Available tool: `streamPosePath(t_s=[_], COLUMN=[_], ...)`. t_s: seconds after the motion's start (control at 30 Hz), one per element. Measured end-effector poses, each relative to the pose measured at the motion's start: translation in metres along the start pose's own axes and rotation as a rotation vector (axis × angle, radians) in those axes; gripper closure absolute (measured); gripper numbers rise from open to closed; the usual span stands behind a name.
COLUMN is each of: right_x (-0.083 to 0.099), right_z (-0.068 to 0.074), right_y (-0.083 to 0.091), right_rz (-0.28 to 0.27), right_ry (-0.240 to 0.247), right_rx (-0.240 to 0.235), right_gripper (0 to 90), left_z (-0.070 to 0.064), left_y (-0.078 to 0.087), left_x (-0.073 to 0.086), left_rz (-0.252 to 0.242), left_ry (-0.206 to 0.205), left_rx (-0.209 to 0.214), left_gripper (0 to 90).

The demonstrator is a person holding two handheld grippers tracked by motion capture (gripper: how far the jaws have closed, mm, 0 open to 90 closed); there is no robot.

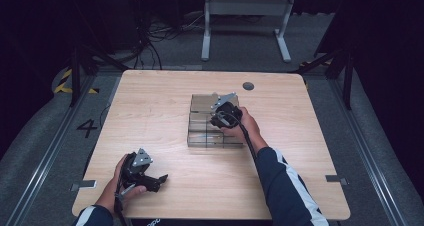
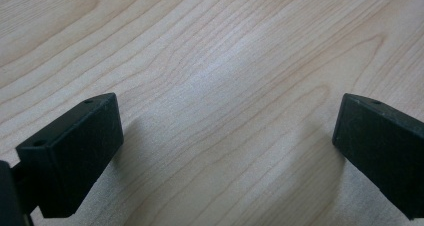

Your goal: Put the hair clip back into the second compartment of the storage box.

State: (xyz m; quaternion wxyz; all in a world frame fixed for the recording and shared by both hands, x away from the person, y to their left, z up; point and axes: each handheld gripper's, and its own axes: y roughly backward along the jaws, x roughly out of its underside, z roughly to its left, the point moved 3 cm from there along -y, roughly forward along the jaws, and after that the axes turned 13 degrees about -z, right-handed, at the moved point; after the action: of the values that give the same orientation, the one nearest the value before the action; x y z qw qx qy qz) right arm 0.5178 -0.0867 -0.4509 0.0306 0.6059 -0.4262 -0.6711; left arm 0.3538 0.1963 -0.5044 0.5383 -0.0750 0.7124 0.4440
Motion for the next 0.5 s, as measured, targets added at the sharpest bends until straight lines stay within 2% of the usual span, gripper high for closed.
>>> streamPosePath(t_s=[0.5], right_x=[-0.0007], right_z=[0.0016], right_y=[0.0043], right_rz=[-0.013], right_ry=[-0.007], right_rx=[0.012], right_gripper=[79.5], left_z=[0.0001], left_y=[0.0001], left_x=[0.0], left_rz=[0.001], left_ry=[-0.001], left_rx=[0.001], left_gripper=[0.4])
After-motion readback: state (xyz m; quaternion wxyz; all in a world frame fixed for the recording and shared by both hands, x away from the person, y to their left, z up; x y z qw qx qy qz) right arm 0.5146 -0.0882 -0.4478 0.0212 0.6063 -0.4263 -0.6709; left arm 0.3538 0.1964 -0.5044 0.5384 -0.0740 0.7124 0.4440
